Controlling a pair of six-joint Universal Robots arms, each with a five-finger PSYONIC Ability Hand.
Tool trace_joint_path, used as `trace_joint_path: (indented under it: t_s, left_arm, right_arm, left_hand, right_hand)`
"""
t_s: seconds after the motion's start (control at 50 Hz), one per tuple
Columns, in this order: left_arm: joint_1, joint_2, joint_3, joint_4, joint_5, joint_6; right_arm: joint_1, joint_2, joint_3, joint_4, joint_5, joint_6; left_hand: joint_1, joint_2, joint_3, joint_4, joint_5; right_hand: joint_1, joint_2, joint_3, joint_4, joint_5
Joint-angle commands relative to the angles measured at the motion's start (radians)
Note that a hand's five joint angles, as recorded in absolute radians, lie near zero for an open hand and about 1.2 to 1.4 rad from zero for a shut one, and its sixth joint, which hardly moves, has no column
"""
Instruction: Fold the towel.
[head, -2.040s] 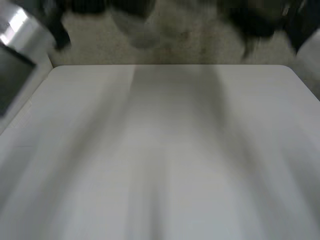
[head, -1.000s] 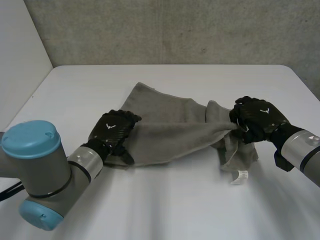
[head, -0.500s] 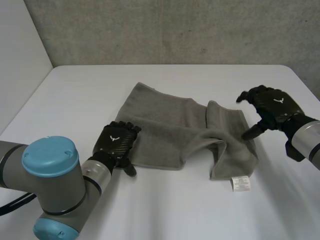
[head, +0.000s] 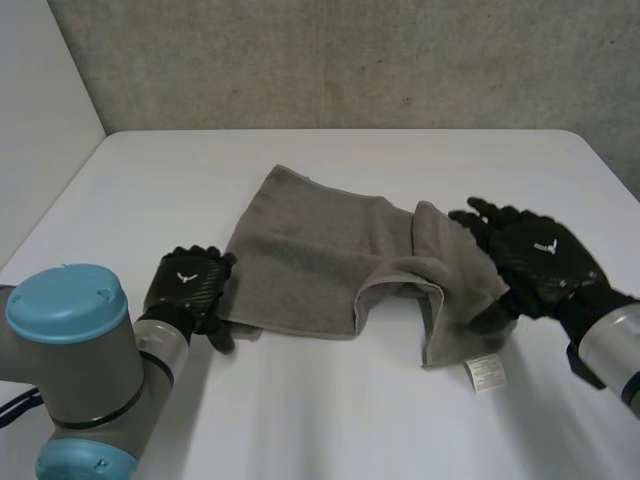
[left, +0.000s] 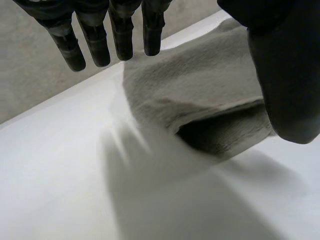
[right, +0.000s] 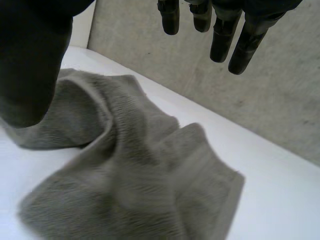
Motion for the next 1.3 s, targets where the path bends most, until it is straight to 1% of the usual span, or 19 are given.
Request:
trace_joint_path:
  t_s: [0.02,0.14,0.26,0.3,0.34,0.36,0.4,0.56,0.66,0.84,1.0,1.04,1.06,1.1,1.12,1.16,1.22,1.26,1.3]
  left_arm:
    - [0.015,-0.006,0.012,-0.003,-0.054,-0.001]
    - [0.032,-0.016,0.029,0.002,-0.066,-0.001]
    - [0.047,-0.044,0.036,0.005,-0.064,-0.013]
    - [0.049,-0.046,0.039,0.005,-0.064,-0.015]
    - [0.049,-0.049,0.048,0.005,-0.064,-0.017]
    - [0.049,-0.049,0.048,0.005,-0.064,-0.017]
    - [0.047,-0.05,0.053,0.005,-0.066,-0.018]
    - [0.035,-0.093,0.078,0.005,-0.071,-0.02]
    - [0.031,-0.116,0.098,0.009,-0.095,-0.056]
    - [0.017,-0.135,0.107,0.009,-0.098,-0.079]
    - [0.014,-0.17,0.137,0.011,-0.1,-0.079]
    - [0.014,-0.19,0.15,0.011,-0.1,-0.081]
    - [0.014,-0.19,0.15,0.011,-0.1,-0.081]
    - [0.012,-0.199,0.153,0.013,-0.1,-0.081]
    - [0.014,-0.205,0.159,0.013,-0.1,-0.081]
    - [0.012,-0.208,0.162,0.013,-0.1,-0.083]
    - [0.012,-0.211,0.171,0.013,-0.1,-0.096]
    - [0.012,-0.211,0.176,0.013,-0.1,-0.11]
    - [0.014,-0.21,0.19,0.013,-0.1,-0.139]
  right_arm:
    - [0.02,-0.008,0.096,-0.141,0.004,0.036]
    - [0.063,0.012,0.098,-0.226,0.004,0.044]
    - [0.178,0.136,0.072,-0.283,0.027,0.026]
    - [0.212,0.159,0.06,-0.298,0.05,0.026]
    - [0.253,0.2,0.044,-0.333,0.115,0.02]
    - [0.253,0.2,0.044,-0.333,0.116,0.019]
    - [0.274,0.248,0.034,-0.367,0.159,-0.005]
    - [0.285,0.306,0.014,-0.387,0.189,-0.103]
    - [0.288,0.331,0.006,-0.431,0.196,-0.119]
    - [0.299,0.377,-0.02,-0.467,0.206,-0.129]
    - [0.333,0.44,-0.054,-0.553,0.22,-0.183]
    - [0.334,0.467,-0.08,-0.576,0.242,-0.201]
    - [0.334,0.467,-0.08,-0.576,0.242,-0.201]
    - [0.336,0.495,-0.112,-0.573,0.258,-0.215]
    - [0.336,0.495,-0.112,-0.573,0.258,-0.215]
    - [0.334,0.504,-0.131,-0.573,0.263,-0.218]
    - [0.334,0.504,-0.138,-0.573,0.263,-0.218]
    - [0.322,0.5,-0.144,-0.57,0.262,-0.217]
    - [0.317,0.495,-0.144,-0.565,0.262,-0.217]
  left_hand:
    - [-0.061,-0.003,-0.05,-0.056,0.008]
    - [-0.058,0.0,-0.05,-0.056,0.011]
    - [-0.031,0.026,-0.05,-0.056,0.037]
    - [-0.031,0.026,-0.05,-0.056,0.037]
    - [-0.031,0.026,-0.05,-0.056,0.037]
    - [-0.031,0.026,-0.05,-0.056,0.037]
    - [-0.031,0.026,-0.05,-0.056,0.037]
    - [-0.005,0.053,-0.05,-0.056,0.064]
    - [0.048,0.105,-0.05,-0.056,0.116]
    - [0.074,0.132,-0.05,-0.056,0.143]
    - [0.124,0.182,-0.05,-0.056,0.193]
    - [0.124,0.182,-0.05,-0.056,0.193]
    - [0.124,0.182,-0.05,-0.056,0.193]
    - [0.124,0.182,-0.05,-0.056,0.193]
    - [0.124,0.182,-0.05,-0.056,0.193]
    - [0.124,0.182,-0.05,-0.056,0.193]
    - [0.124,0.182,-0.05,-0.056,0.193]
    - [0.124,0.182,-0.05,-0.056,0.193]
    - [0.124,0.182,-0.05,-0.056,0.193]
  right_hand:
    - [0.079,0.082,0.005,-0.053,-0.064]
    - [0.088,0.091,0.005,-0.053,-0.057]
    - [0.088,0.091,0.005,-0.053,-0.057]
    - [0.088,0.091,0.005,-0.053,-0.057]
    - [0.088,0.091,0.005,-0.053,-0.057]
    - [0.088,0.091,0.005,-0.053,-0.057]
    - [0.088,0.091,0.005,-0.053,-0.057]
    - [0.088,0.091,0.005,-0.053,-0.057]
    - [0.094,0.096,0.005,-0.053,-0.051]
    - [0.165,0.167,0.005,-0.053,0.019]
    - [0.403,0.405,0.005,-0.053,0.257]
    - [0.557,0.559,0.005,-0.053,0.412]
    - [0.558,0.56,0.005,-0.053,0.413]
    - [0.789,0.791,0.005,-0.053,0.643]
    - [0.79,0.792,0.005,-0.053,0.645]
    - [0.995,0.997,0.005,-0.053,0.849]
    - [1.066,1.068,0.005,-0.053,0.921]
    - [1.203,1.206,0.005,-0.053,1.058]
    - [1.233,1.235,0.005,-0.053,1.088]
